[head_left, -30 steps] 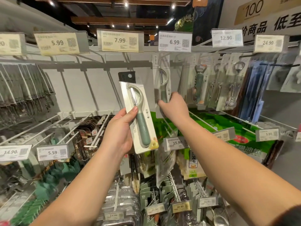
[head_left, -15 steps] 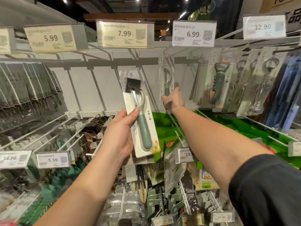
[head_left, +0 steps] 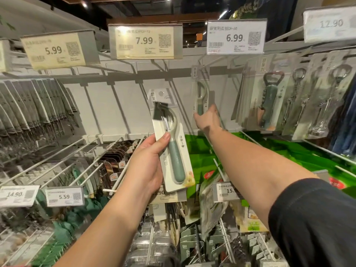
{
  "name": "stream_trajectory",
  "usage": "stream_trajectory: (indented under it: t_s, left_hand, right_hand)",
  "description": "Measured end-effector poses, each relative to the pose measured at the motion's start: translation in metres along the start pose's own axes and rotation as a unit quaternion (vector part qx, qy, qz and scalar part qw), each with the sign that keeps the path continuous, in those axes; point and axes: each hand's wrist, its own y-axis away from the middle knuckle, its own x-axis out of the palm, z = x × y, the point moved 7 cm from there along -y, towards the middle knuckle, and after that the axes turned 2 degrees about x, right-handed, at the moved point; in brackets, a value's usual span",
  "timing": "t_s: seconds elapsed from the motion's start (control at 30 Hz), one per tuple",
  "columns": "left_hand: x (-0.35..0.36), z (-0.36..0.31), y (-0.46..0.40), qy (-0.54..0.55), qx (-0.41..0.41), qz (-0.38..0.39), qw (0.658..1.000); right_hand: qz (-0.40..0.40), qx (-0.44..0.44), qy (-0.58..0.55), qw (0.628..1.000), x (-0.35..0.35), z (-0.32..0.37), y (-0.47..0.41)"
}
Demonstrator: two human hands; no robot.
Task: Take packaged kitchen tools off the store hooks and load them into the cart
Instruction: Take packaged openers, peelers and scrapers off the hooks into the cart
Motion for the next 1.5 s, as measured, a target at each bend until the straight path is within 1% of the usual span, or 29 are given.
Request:
stream_trajectory:
  t_s: [0.2,0.27,0.37,0.5,0.57,0.67,0.83,0.97,1.07,1.1,1.2,1.3,1.5]
  left_hand:
    - [0.007,-0.002,0.004,0.003,0.001,0.020,1.000]
    - [0.007,-0.003,0.006,0.002,0.003,0.029,1.000]
    - [0.008,-0.004,0.008,0.002,0.006,0.039,0.999]
    - [0.017,-0.003,0.011,0.002,0.004,0.065,0.998]
    - [0.026,-0.001,0.014,0.000,0.000,0.080,0.997]
    - [0.044,0.000,0.019,0.005,-0.003,0.104,0.995]
    - [0.067,0.010,0.030,-0.017,-0.001,0.142,0.990]
    - [0.077,0.015,0.034,0.024,0.008,0.143,0.989]
    - [0.083,0.015,0.038,0.037,-0.004,0.149,0.988]
    - [0.082,0.015,0.036,0.029,-0.007,0.146,0.989]
    - [0.086,0.014,0.033,-0.013,-0.001,0.170,0.985]
    - [0.088,0.010,0.029,-0.047,0.010,0.166,0.985]
    - [0.091,0.005,0.019,-0.077,0.027,0.172,0.982]
  right_hand:
    - [0.030,0.016,0.016,0.999,-0.013,0.006,0.013]
    - [0.039,-0.005,0.008,0.999,-0.026,0.015,0.028]
    - [0.056,-0.043,-0.046,0.996,-0.055,0.024,0.075]
    - [0.077,-0.142,-0.054,0.985,-0.093,0.024,0.167]
    - [0.069,-0.159,-0.060,0.983,-0.101,0.017,0.201]
    - [0.060,-0.163,-0.070,0.982,-0.102,0.007,0.226]
    - [-0.007,-0.171,-0.038,0.984,-0.115,-0.002,0.238]
    - [-0.048,-0.153,-0.035,0.986,-0.126,-0.009,0.241]
    - [-0.055,-0.147,-0.031,0.987,-0.128,-0.009,0.239]
    - [-0.055,-0.148,-0.030,0.987,-0.128,-0.008,0.238]
    - [-0.062,-0.152,-0.028,0.986,-0.128,-0.005,0.233]
    - [-0.079,-0.161,-0.024,0.983,-0.131,-0.003,0.228]
    - [-0.088,-0.177,-0.003,0.980,-0.133,0.004,0.217]
